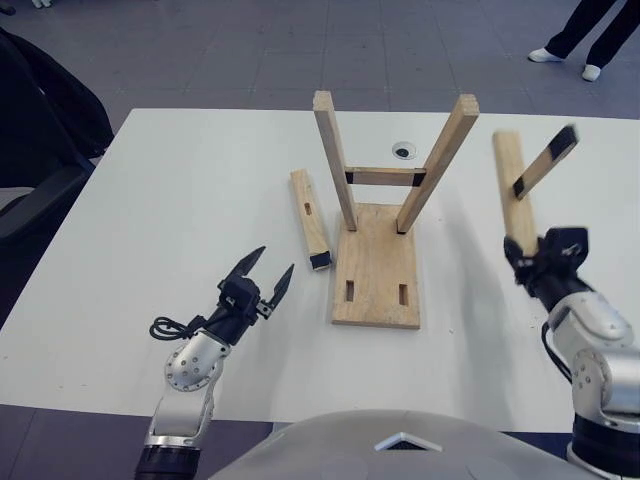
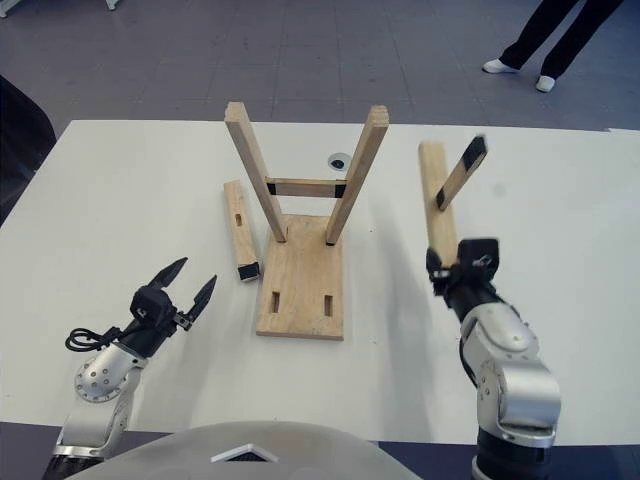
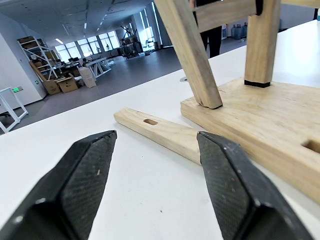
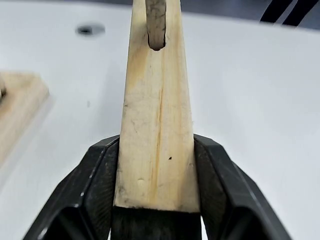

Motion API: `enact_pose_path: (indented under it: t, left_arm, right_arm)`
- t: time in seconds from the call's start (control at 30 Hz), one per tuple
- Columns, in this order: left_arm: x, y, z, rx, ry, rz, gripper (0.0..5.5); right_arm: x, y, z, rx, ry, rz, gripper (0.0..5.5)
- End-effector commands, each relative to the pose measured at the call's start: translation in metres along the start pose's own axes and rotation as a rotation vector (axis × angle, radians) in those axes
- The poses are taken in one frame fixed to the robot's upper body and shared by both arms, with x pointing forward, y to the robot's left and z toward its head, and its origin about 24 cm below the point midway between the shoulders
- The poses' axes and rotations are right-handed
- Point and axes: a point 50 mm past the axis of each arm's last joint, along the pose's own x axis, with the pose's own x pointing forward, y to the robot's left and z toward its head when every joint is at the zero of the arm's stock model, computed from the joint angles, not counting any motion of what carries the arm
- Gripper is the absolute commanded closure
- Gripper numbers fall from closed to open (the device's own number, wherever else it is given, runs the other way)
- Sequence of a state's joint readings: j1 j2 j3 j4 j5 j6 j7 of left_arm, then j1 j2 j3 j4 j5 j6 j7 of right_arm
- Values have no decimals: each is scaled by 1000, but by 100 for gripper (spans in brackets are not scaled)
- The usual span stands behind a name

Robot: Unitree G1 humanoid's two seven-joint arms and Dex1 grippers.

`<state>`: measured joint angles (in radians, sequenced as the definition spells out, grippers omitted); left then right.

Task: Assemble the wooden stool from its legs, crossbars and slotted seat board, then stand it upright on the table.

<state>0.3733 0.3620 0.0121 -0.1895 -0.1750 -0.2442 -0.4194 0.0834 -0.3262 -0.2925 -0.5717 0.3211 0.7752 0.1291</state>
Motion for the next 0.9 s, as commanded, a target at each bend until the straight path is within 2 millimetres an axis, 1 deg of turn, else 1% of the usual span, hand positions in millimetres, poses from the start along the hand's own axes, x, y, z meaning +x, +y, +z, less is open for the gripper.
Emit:
enact_pose_path:
  t: [0.03,0.1,0.13,0.2,0.27,0.3,0.4,0.5,0.6,0.63,0.7,0.77,0.8,0.9]
  left_arm:
    - [16,31,35,-253,-105,44,253]
    - [20,30,58,-470,-165,-66,253]
    - [22,27,73,-583,-203,-134,253]
    - [25,23,98,-732,-251,-249,253]
    - [28,21,119,-819,-280,-352,253]
    - [30,20,129,-866,-269,-402,232]
    - [36,15,152,-993,-234,-540,181]
    - [43,8,163,-1040,-177,-637,136]
    - [47,3,165,-1068,-146,-689,85]
    - [48,2,164,-1081,-140,-702,77]
    - [51,2,163,-1105,-137,-712,38]
    - [51,4,162,-1117,-139,-722,11]
    - [50,4,161,-1112,-133,-732,1]
    - [47,2,162,-1112,-149,-785,0]
  right_arm:
    - [10,7,68,72,-309,94,347]
    - [7,17,96,89,-419,205,347]
    - [4,23,113,89,-478,278,347]
    - [-2,34,140,75,-555,410,347]
    - [-5,48,154,100,-570,579,347]
    - [-6,54,157,131,-548,685,347]
    - [-6,68,156,230,-423,987,347]
    - [-3,79,150,258,-324,1142,347]
    - [-2,90,145,254,-252,1271,347]
    - [-2,93,142,254,-232,1305,347]
    - [-4,99,136,266,-185,1384,347]
    - [-8,103,130,279,-140,1469,347]
    - [-10,104,128,293,-121,1508,347]
    - [-14,107,125,323,-81,1579,347]
